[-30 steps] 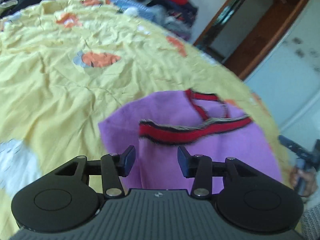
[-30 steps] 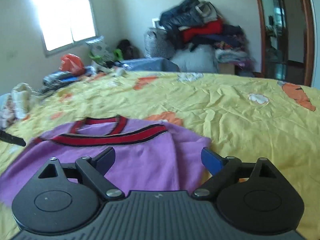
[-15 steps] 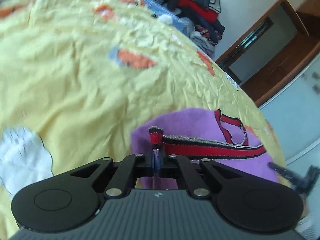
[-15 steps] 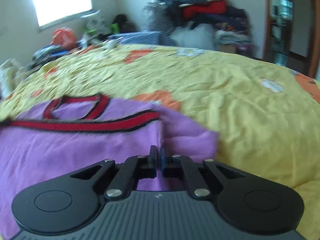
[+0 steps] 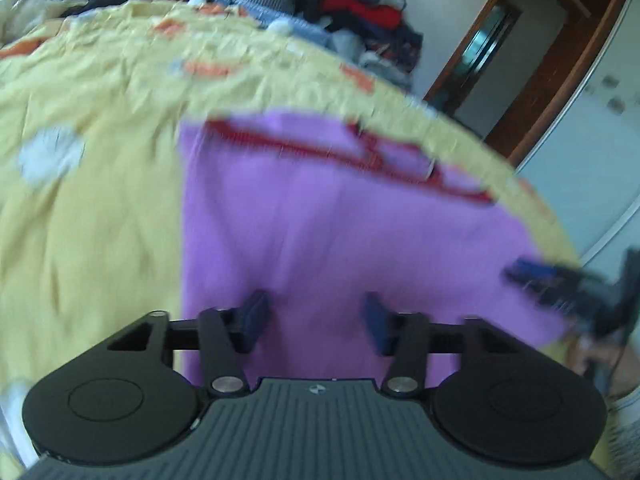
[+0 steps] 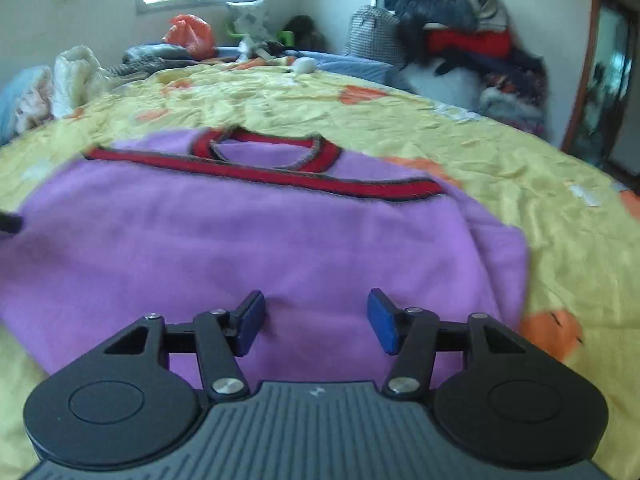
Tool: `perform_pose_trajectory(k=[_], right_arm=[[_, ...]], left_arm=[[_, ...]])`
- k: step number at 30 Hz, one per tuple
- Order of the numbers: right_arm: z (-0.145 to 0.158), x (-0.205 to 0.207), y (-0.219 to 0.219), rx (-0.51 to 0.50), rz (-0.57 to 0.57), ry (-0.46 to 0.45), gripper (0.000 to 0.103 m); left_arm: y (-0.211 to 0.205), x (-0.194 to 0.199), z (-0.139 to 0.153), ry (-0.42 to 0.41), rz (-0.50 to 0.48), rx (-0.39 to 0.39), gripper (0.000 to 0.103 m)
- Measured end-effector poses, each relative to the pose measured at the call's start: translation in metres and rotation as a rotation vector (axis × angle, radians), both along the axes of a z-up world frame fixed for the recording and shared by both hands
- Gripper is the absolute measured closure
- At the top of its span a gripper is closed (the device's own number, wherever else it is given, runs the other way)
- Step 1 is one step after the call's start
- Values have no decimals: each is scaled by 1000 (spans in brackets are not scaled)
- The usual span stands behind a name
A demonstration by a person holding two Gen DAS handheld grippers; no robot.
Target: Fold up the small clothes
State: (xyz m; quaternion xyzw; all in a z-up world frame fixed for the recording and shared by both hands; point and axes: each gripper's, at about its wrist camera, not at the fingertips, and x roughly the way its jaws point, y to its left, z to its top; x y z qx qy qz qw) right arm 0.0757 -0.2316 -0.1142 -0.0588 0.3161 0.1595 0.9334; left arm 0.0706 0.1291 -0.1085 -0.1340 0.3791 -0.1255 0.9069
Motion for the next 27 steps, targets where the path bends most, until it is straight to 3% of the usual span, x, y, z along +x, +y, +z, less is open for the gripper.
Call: perform_pose_trajectory(k=[1, 2, 4, 6, 8, 9, 10, 11, 13, 15, 18, 19, 20, 24, 26, 27], right_arm=[[-2, -1, -10, 12, -28, 7, 36], [-2, -2, -22, 13, -48, 9, 36], [-4, -2, -42, 11, -91, 26, 34], [3, -2, -42, 8, -97, 38, 33], [19, -6, -25, -52, -126, -44, 32], [26, -5, -21, -21, -107, -97, 28], [31, 1, -18, 18, -101, -128, 16], [35, 13, -15, 44, -111, -134, 11], [33, 45, -10, 103, -107, -103, 10], [25, 72, -6, 154, -96, -75, 10], [-3, 105, -3, -55, -208, 61, 8], [-9, 102, -18, 16, -215, 51, 8], [-7, 101, -32, 87, -220, 84, 8], [15, 84, -64, 180, -228, 6, 10], [17, 89, -72, 201, -199, 15, 10], [14, 95, -71, 212, -170, 37, 17]], left_arm=[[-5, -6, -2, -35, -20, 70, 56], [-6, -8, -2, -40, -18, 93, 57], [3, -9, -1, -1, 10, 46, 57], [4, -6, 6, 12, 10, 59, 56], [4, 4, 23, -40, 27, 46, 36], [0, 13, 32, -72, 29, 55, 27], [-8, 24, 40, -111, 32, 75, 26], [-16, 34, 47, -152, 33, 84, 26], [-28, 67, 48, -144, 17, 52, 19], [-37, 93, 39, -137, 64, 62, 20], [-45, 120, 12, -64, 79, 100, 19], [-43, 123, 1, -61, 93, 107, 19], [-44, 117, -5, -122, 88, 148, 18], [-49, 112, -8, -139, 86, 182, 13], [-49, 114, -8, -138, 87, 175, 9], [-50, 115, -8, -136, 82, 179, 7]])
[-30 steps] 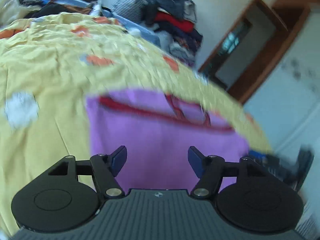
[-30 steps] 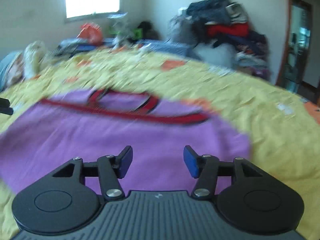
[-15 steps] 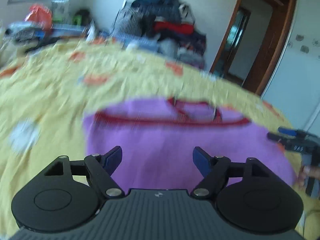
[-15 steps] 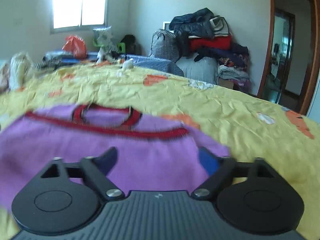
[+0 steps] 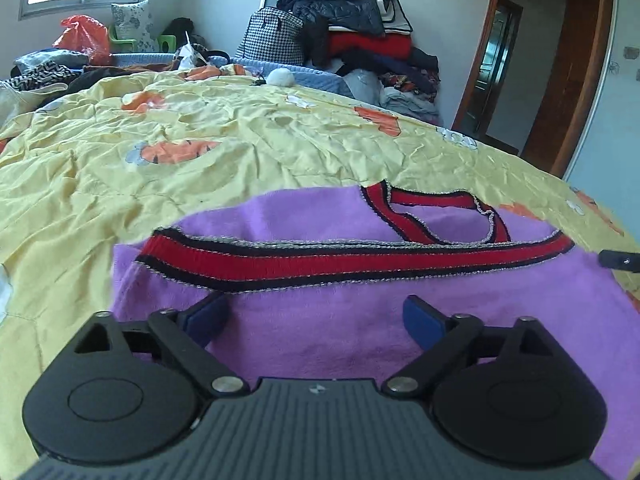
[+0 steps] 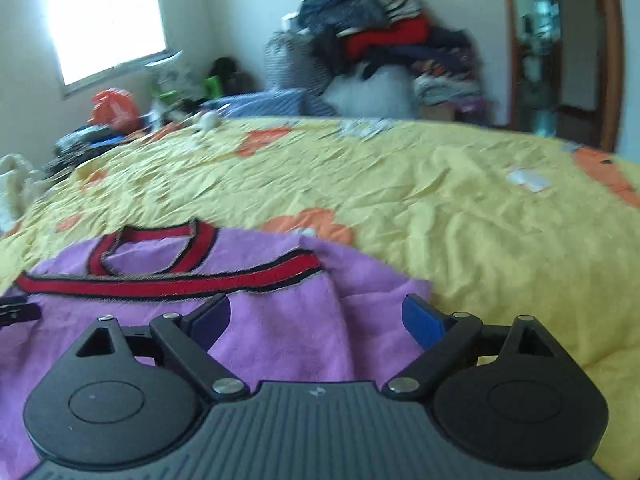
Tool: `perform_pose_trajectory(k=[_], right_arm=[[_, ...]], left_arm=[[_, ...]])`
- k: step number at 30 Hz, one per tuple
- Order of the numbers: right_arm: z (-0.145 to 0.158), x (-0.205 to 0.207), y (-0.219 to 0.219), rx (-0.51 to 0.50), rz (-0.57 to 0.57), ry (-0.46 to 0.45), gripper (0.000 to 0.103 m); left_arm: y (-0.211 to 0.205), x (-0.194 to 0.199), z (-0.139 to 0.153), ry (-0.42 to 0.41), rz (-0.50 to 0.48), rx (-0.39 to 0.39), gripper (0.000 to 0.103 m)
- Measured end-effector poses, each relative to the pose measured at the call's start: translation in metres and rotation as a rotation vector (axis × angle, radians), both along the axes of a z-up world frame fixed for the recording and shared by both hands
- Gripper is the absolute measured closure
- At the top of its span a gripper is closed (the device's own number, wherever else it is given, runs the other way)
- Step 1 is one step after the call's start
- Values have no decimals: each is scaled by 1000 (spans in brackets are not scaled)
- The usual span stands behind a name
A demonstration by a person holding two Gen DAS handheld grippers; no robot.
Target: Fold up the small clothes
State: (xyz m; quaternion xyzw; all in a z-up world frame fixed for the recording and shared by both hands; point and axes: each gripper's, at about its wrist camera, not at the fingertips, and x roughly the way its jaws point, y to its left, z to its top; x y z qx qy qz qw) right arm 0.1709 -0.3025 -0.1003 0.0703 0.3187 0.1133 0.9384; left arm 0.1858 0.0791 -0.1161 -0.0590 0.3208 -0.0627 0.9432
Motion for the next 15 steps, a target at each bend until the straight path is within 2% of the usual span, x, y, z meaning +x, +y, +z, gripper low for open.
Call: perform_pose_trajectory(k=[1, 2, 3, 5, 6, 7, 12, 15], right_arm=[[-4, 8, 2, 1, 23, 24, 34], [-8, 13, 5, -17, 28, 48, 46], [-12, 18, 9, -41, 28, 59, 61], [-14, 16, 17, -101, 18, 40, 70], [-14, 15, 19, -120, 9, 38, 82], [-13, 14, 18, -112, -1, 37, 99], [-19, 6, 8, -175, -41, 23, 100], [-13, 7, 17, -223, -106, 22, 90]], left_arm=[[-2, 1, 0, 4, -4, 11, 6], [-2, 2, 0, 6, -6, 15, 5], [-1, 2, 0, 5, -7, 12, 5], [0, 3, -1, 7, -11, 5, 5], [0, 4, -2, 7, -12, 2, 4], [0, 4, -1, 7, -12, 2, 4], [2, 4, -2, 5, -8, -7, 4], [-2, 5, -2, 9, -10, 16, 3]])
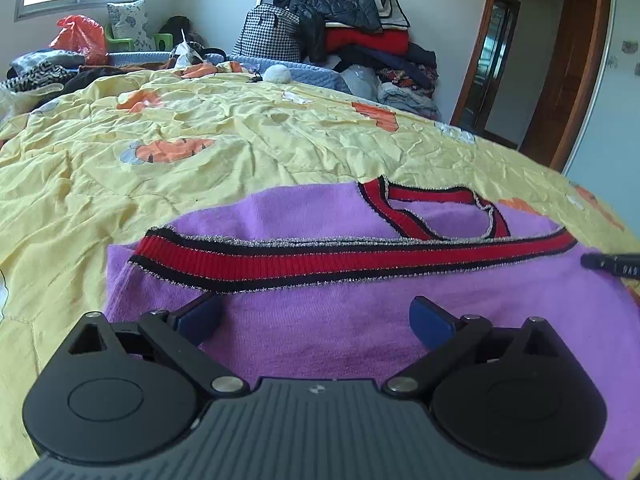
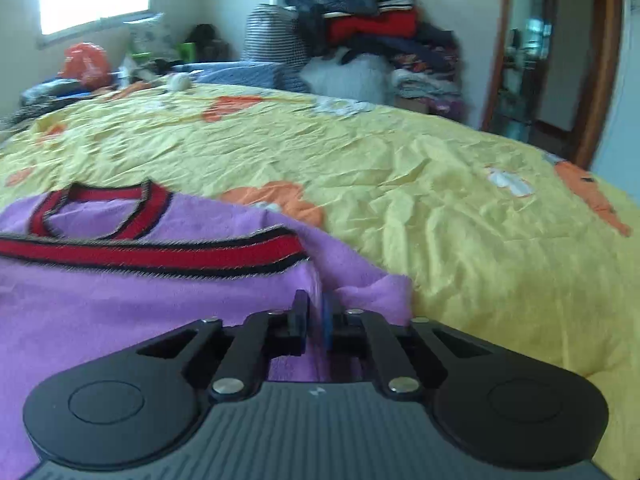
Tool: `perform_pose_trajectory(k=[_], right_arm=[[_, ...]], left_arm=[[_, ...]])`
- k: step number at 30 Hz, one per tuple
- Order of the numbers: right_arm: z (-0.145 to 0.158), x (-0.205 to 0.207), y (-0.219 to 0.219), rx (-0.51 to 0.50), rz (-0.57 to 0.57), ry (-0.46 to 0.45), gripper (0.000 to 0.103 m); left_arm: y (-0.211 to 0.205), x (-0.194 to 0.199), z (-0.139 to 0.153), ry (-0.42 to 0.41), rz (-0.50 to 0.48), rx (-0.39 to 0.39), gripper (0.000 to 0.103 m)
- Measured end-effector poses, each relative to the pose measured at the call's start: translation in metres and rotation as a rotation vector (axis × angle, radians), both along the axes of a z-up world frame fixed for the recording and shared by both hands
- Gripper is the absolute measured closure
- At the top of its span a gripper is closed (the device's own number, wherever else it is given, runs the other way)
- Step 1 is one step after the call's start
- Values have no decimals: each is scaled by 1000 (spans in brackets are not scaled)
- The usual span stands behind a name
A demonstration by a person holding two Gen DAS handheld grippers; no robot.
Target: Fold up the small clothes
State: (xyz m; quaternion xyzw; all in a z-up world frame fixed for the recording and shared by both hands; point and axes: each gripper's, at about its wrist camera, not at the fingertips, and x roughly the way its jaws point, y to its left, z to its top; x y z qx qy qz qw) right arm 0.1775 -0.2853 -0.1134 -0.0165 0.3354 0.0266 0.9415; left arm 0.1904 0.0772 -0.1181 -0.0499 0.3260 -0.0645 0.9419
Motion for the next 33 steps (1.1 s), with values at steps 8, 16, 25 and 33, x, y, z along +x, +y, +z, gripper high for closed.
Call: perform_pose_trajectory(k=[8, 16, 25, 33], right_arm=[[11, -31, 77, -13, 151, -91, 29], [-11, -9, -7, 123, -79, 28, 0], [-12, -31, -14, 74, -141, 11, 0], [8, -52, -44, 235, 28, -83, 0]], left_arm=[[-3, 1, -1, 3, -1, 31, 1], [-5, 2, -2, 3, -8, 33, 0], [7, -24, 11, 6, -82, 9, 0], [41, -88, 27, 7, -116, -56, 0]])
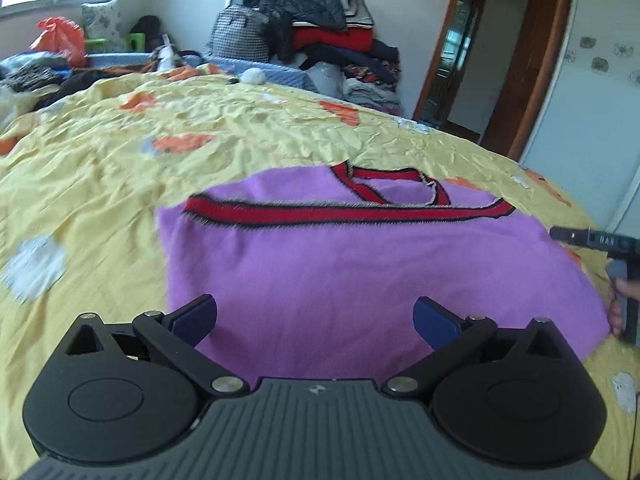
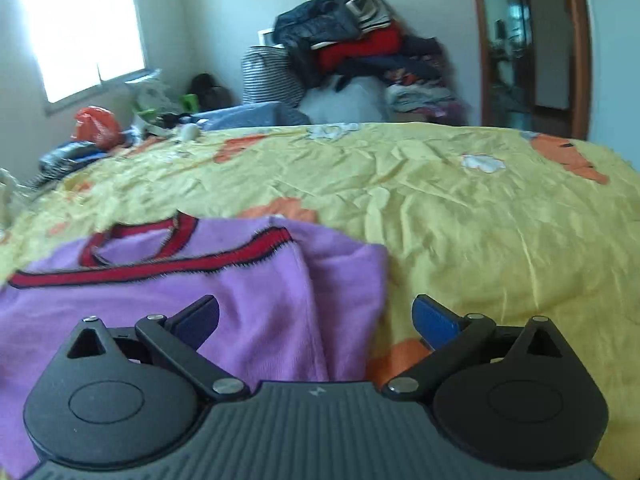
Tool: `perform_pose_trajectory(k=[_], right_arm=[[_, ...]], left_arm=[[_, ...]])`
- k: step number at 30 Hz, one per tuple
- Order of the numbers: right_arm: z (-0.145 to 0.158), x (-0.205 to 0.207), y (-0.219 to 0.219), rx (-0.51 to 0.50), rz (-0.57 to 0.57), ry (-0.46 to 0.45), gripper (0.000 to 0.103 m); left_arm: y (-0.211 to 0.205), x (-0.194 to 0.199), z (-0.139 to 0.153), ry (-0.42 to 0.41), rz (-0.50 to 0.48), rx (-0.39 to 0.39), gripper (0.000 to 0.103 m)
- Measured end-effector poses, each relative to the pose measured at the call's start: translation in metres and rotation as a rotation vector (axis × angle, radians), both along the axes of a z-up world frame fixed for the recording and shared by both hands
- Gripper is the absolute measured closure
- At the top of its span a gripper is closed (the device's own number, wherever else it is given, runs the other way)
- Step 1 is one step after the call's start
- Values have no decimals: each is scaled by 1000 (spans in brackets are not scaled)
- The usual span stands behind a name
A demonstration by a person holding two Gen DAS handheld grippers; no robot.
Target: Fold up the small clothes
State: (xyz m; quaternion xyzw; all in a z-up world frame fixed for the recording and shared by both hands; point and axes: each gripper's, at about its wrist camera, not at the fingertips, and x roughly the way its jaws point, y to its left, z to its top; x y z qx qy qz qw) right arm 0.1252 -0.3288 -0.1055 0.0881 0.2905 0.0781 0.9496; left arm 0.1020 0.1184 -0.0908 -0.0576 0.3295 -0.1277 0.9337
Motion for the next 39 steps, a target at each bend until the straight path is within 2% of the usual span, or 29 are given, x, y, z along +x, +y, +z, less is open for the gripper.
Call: perform_pose_trajectory(k=[2, 3, 5, 6, 7, 8, 9, 11, 15, 17, 20, 26, 31, 32, 33, 35, 37, 38, 39], right_arm=[[2, 18, -4, 17, 69, 18, 0], [3, 28, -4, 15, 93, 9, 6], [3, 49, 1, 11, 145, 46, 28], [0, 55, 5, 8, 168, 60, 53], [-4, 63, 10, -5, 188, 87, 66], [-9, 69, 16, -31, 195, 115, 66], [-10, 68, 20, -45, 199, 98, 67], [-9, 67, 23, -61, 181, 95, 101], [0, 47, 24, -100, 159, 47, 101], [2, 37, 24, -139, 139, 25, 101], [4, 35, 16, -143, 98, 17, 101], [0, 49, -1, -119, 41, 35, 101], [-4, 54, -9, -108, 3, 49, 101], [-9, 58, -12, -76, 11, 80, 101], [-15, 63, -12, -54, 29, 126, 101], [-7, 59, -8, -85, 34, 127, 88], [12, 40, -11, -65, 12, 93, 53], [20, 25, -11, -59, 32, 60, 46], [26, 9, -9, -66, 52, 46, 28]], left_arm=[[3, -7, -3, 13, 0, -15, 0], [2, -9, -4, 16, 8, -5, 0], [-1, -13, -4, 12, 16, -4, 0], [-2, -14, -3, 8, 20, -9, 0], [-3, -14, -2, 3, 27, -8, 0], [-4, -12, -2, 1, 43, 1, 0], [-4, -9, -3, 8, 62, 15, 0], [-2, 1, -8, 45, 89, 28, 0], [5, 15, -8, 60, 96, 0, 0], [3, 20, -6, 63, 101, 30, 0], [0, 24, -1, 71, 79, 28, 0], [-10, 43, 14, 9, 43, 57, 0], [-7, 86, 19, -21, 111, 65, 0], [-8, 96, 15, -16, 96, 85, 0], [-10, 106, 7, 5, 119, 143, 0], [-9, 122, -16, 77, 164, 264, 0], [10, 119, -25, 83, 182, 202, 0], [18, 116, -25, 91, 204, 193, 0], [23, 111, -24, 87, 220, 196, 0]])
